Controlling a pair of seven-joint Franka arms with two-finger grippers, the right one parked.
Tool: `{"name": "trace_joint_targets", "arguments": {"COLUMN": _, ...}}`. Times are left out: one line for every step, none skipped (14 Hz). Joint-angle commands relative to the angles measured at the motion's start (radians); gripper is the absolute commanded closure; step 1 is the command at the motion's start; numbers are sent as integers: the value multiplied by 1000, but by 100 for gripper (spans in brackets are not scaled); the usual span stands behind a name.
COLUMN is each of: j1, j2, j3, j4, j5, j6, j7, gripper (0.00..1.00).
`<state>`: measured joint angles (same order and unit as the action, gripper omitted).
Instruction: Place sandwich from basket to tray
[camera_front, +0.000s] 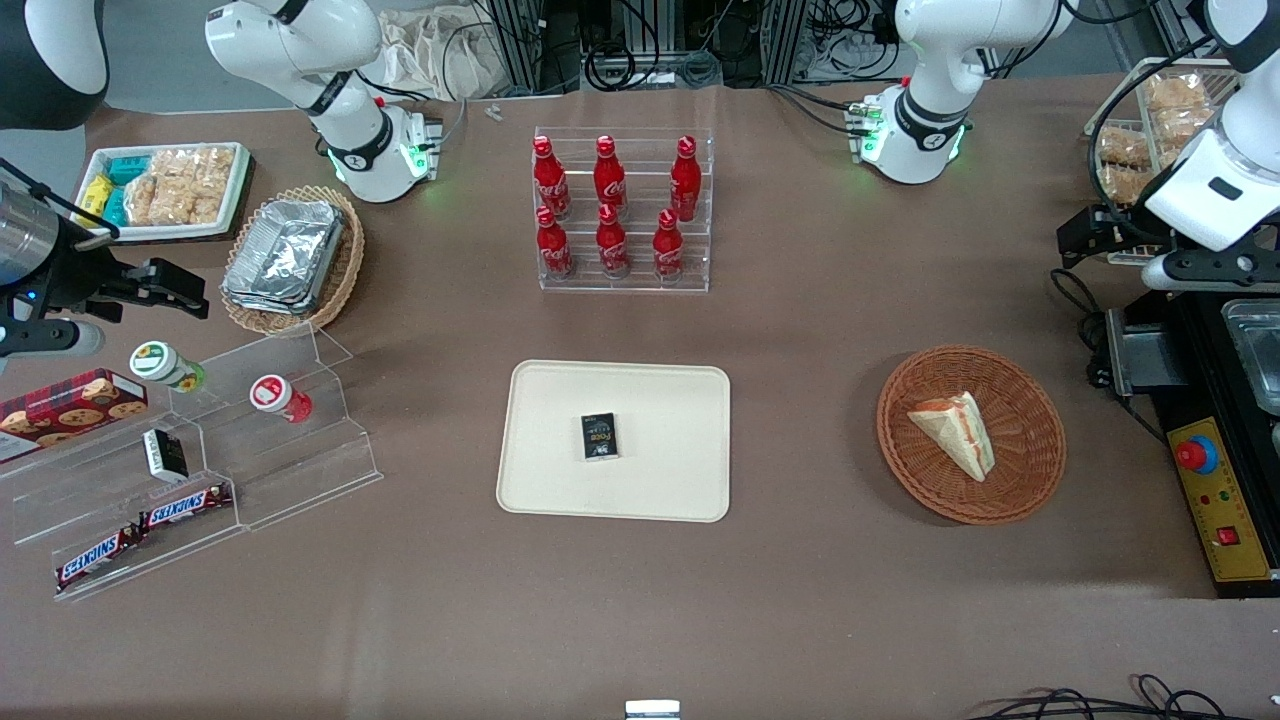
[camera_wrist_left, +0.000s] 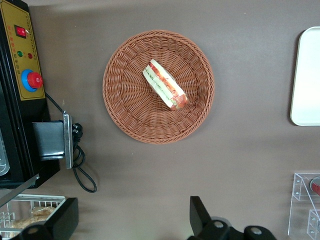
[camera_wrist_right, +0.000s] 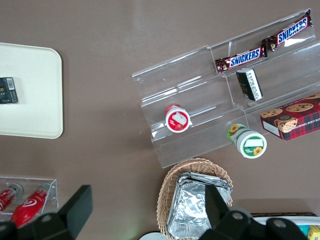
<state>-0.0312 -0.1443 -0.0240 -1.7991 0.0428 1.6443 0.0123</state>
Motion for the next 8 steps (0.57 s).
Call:
{"name": "trace_joint_targets", "arguments": {"j1": 8, "j2": 14, "j3": -4, "j4": 30, "j5": 5, "j6": -27, "j7": 14, "gripper": 0}}
{"name": "trace_joint_targets", "arguments": {"j1": 8, "j2": 14, "j3": -4, "j4": 30, "j5": 5, "j6": -28, "j7": 14, "gripper": 0}}
{"name": "trace_joint_targets", "arguments": {"j1": 8, "j2": 15, "j3": -5, "j4": 30, "j5": 5, "j6": -29, "j7": 12, "gripper": 0}}
{"name": "trace_joint_targets", "arguments": {"j1": 7, "j2": 20, "j3": -5, "j4": 30, "j5": 5, "j6": -29, "j7": 11, "gripper": 0}}
{"name": "trace_joint_targets", "arguments": {"j1": 7, "j2": 23, "j3": -5, "j4": 30, "j5": 5, "j6": -29, "j7": 0, "gripper": 0}}
{"name": "trace_joint_targets", "arguments": {"j1": 4, "j2": 31, "j3": -7, "j4": 27, "j5": 11, "j6": -28, "j7": -30, "gripper": 0}}
{"name": "trace_joint_targets", "arguments": {"j1": -2, "j2": 35, "j3": -10, "j4": 15, "j5": 18, "j6": -20, "j7": -54, "gripper": 0}}
{"name": "trace_joint_targets", "arguments": {"j1": -3, "j2": 43, "j3": -11, "j4": 0, "j5": 20, "j6": -3, "j7": -57, "gripper": 0}}
